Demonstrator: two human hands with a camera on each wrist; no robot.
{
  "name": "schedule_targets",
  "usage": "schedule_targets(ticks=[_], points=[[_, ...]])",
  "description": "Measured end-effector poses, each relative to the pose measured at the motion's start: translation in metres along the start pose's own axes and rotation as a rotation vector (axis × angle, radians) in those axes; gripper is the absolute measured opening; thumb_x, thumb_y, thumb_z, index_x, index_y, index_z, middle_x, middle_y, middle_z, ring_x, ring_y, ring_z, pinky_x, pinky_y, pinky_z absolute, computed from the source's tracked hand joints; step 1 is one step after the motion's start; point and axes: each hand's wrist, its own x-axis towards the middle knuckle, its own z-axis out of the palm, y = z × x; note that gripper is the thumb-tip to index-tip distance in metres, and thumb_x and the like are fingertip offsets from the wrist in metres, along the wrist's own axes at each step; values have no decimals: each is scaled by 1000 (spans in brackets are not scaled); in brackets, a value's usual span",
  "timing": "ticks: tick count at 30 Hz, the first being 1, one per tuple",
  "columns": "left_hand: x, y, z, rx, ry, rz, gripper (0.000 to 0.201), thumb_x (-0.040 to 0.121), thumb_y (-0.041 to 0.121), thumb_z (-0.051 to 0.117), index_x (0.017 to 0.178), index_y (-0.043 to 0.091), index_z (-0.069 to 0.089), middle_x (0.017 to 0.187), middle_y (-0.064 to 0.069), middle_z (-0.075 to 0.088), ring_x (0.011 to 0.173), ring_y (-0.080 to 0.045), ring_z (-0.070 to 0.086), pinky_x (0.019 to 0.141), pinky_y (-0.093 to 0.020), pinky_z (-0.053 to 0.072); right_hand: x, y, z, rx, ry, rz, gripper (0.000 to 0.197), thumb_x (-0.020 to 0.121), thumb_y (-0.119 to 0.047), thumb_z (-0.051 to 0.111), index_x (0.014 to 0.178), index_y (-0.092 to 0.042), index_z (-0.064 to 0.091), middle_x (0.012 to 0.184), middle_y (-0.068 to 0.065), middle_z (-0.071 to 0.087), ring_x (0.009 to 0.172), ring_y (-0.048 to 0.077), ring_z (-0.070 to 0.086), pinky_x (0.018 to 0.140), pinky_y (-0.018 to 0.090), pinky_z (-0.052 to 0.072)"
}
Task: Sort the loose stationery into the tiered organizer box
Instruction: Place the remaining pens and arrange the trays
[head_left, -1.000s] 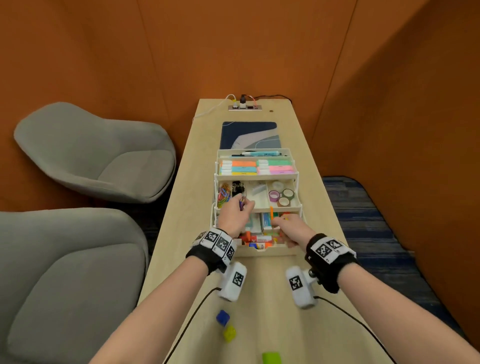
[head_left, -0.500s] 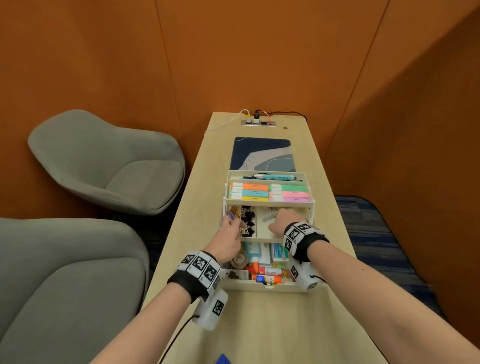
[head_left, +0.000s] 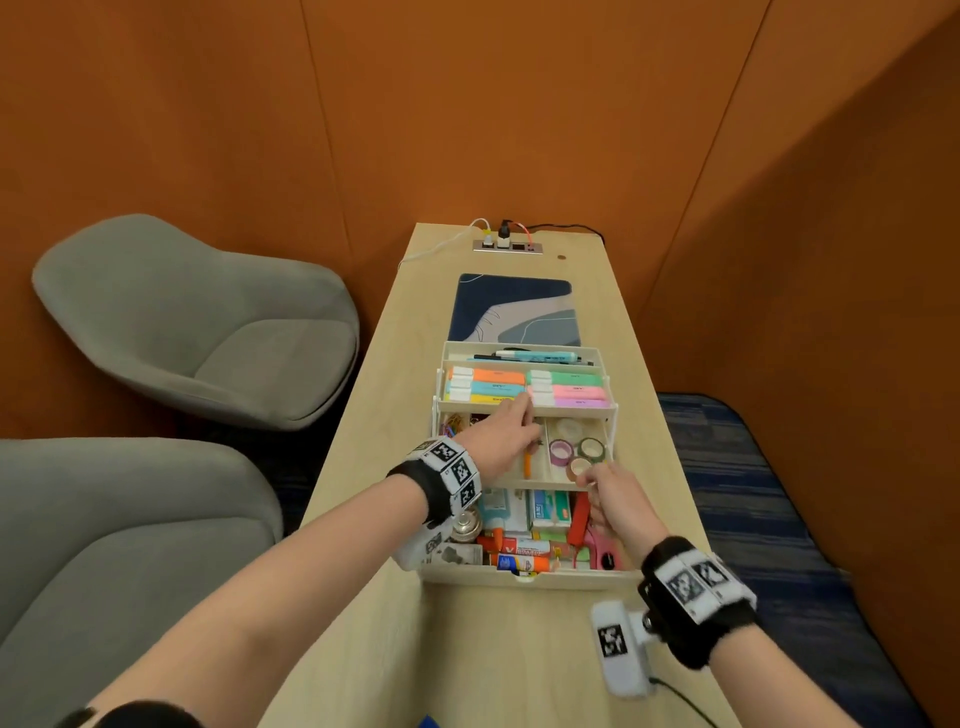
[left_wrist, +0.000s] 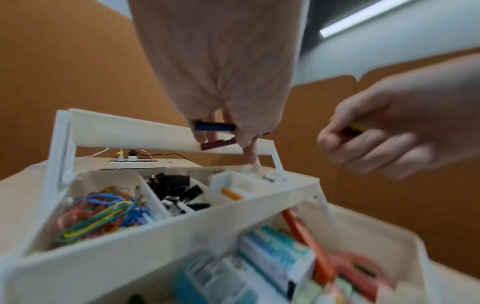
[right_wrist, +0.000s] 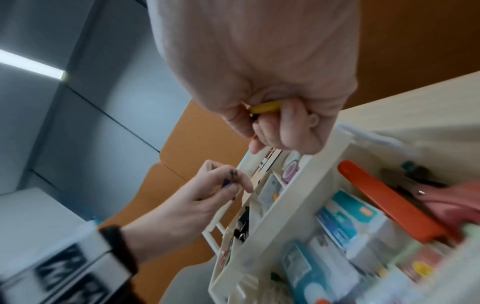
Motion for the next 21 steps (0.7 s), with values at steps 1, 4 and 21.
schedule_targets(ticks=[1, 4, 21], points=[[0, 0, 1, 72, -16, 28, 28, 85, 0, 52, 111, 10, 52, 119, -10, 36, 106, -26, 40, 80, -33, 47, -10, 6, -2, 51, -30, 15, 18, 94, -15, 39, 78, -14, 47, 55, -4, 32, 41, 10, 26, 40, 24, 22], [-7, -6, 5, 257, -39, 85, 28, 87, 7, 53, 114, 16, 54, 119, -6, 40, 110, -23, 37, 90, -33, 40, -35, 23, -7, 89, -130, 17, 20, 96, -19, 41, 78, -15, 49, 51, -5, 34, 41, 10, 27, 39, 21, 20], [-3, -5, 18, 158, -14, 77, 22, 97, 18, 49, 112, 6, 60, 113, -7, 47, 87, -22, 56, 78, -37, 51, -57, 39, -3, 159, -225, 16, 20, 100, -24, 38, 94, -9, 49, 58, -1, 40, 45, 12, 36, 43, 24, 26]])
